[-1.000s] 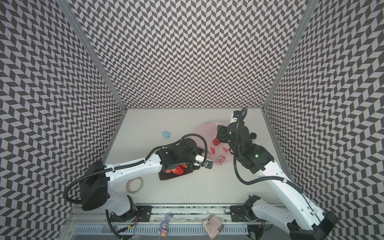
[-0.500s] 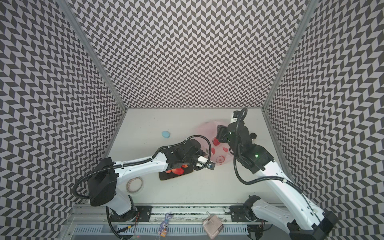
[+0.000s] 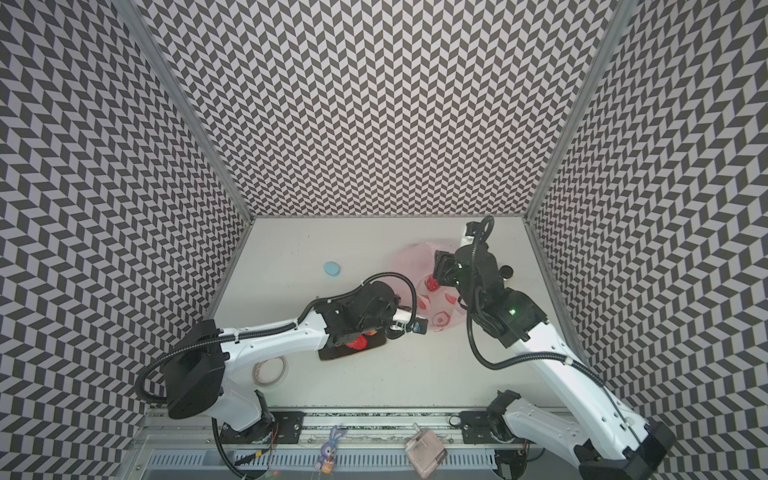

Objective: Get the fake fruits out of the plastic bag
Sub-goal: 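Hold the bag handle up with the left gripper while the right reaches inside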

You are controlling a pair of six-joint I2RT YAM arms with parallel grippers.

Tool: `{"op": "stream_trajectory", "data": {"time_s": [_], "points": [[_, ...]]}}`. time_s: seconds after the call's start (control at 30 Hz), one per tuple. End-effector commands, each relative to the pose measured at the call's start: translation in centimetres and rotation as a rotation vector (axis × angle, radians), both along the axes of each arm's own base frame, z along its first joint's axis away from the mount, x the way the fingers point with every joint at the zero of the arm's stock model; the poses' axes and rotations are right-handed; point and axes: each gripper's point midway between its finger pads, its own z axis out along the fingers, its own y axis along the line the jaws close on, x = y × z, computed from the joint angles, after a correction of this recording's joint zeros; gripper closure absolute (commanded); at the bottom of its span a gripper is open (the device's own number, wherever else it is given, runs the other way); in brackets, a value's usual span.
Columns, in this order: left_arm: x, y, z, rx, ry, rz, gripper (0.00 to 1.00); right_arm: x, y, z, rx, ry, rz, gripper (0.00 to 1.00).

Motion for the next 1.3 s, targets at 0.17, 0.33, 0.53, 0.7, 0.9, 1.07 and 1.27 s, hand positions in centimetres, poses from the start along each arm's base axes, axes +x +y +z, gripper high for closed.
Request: {"op": "stream_trajectory", "data": {"time_s": [0.17,0.33,0.53,0.7,0.9,1.07,1.27], "points": [[3.1,2.7,11.8,-0.722,0.059,0.278,1.00,-0.1,2.4,2.1,0.007,-0.097,0.159,0.40],[3.7,4.7,13.6,-1.039,0.260,0.348,1.00,-0.2,3.9,-2.2,-0.046,0.045,0.235,0.47],[4.1,5.9,14.2,-1.219,0.392,0.368,1.00,-0.4,5.4,-9.4,-0.064,0.214,0.281,0.48],[4.1,5.8,14.3,-1.225,0.405,0.359,1.00,1.2,4.8,-14.3,-0.087,0.289,0.173,0.47],[3.6,5.9,14.1,-1.217,0.413,0.347,1.00,5.1,3.9,-17.5,-0.056,0.276,-0.009,0.36],[3.1,6.2,13.6,-1.208,0.420,0.339,1.00,7.5,2.9,-19.9,-0.043,0.279,-0.124,0.30],[2.5,6.0,13.2,-1.190,0.432,0.311,1.00,9.5,2.2,-22.4,-0.039,0.298,-0.189,0.26]]}}
